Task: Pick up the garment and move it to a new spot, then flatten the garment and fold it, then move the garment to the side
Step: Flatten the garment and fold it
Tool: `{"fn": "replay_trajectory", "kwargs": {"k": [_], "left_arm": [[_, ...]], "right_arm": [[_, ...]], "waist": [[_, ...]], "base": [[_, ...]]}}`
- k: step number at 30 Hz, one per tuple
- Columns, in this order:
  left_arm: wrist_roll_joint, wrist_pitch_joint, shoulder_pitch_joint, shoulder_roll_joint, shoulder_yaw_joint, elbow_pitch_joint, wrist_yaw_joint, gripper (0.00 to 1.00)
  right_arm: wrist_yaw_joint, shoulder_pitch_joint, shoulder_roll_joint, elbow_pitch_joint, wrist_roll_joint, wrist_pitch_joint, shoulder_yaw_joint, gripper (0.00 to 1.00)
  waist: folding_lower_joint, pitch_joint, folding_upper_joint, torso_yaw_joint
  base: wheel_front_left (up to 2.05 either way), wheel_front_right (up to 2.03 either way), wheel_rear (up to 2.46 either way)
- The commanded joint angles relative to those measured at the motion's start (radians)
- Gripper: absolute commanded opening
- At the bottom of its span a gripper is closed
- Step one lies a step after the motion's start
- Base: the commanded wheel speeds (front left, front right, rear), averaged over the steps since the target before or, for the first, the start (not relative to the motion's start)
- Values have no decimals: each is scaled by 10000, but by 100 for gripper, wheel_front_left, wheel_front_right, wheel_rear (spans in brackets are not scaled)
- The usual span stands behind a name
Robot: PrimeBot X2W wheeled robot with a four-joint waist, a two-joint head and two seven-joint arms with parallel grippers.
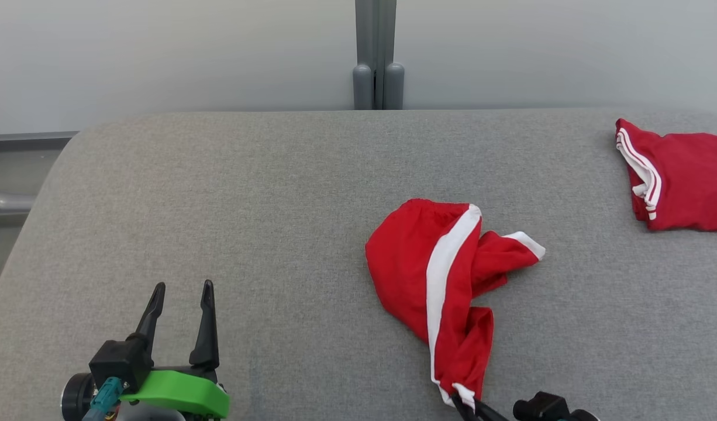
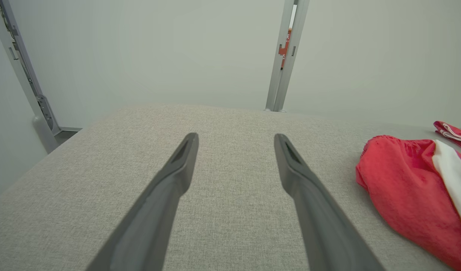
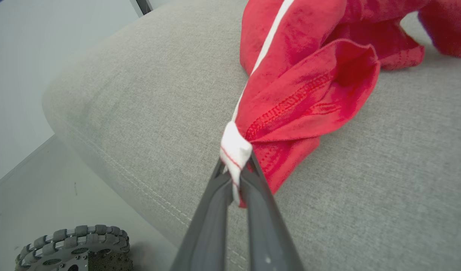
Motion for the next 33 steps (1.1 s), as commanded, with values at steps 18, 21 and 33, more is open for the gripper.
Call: {"fn": "replay_trajectory", "kwargs": {"k": [18,21,33], "left_arm": [[97,-26,240,-2,29,-3,-5,100],[161,-26,246,-2,54,-33,-8,100],[586,-26,-993,129,-423,76,-19,100]], "right_arm": [[-1,559,1354,-1723,-929,-175,-4811,100],[-1,613,1553,-1833,-1120,-176,-5274,100],[-1,91,1794,-1842,-1369,-178,-5241,100]], "waist": [[0,-216,0,-288],[0,-191,0,-331],[0,314,0,-902]], "base": [[0,0,0],[0,0,0],[0,0,0]]}}
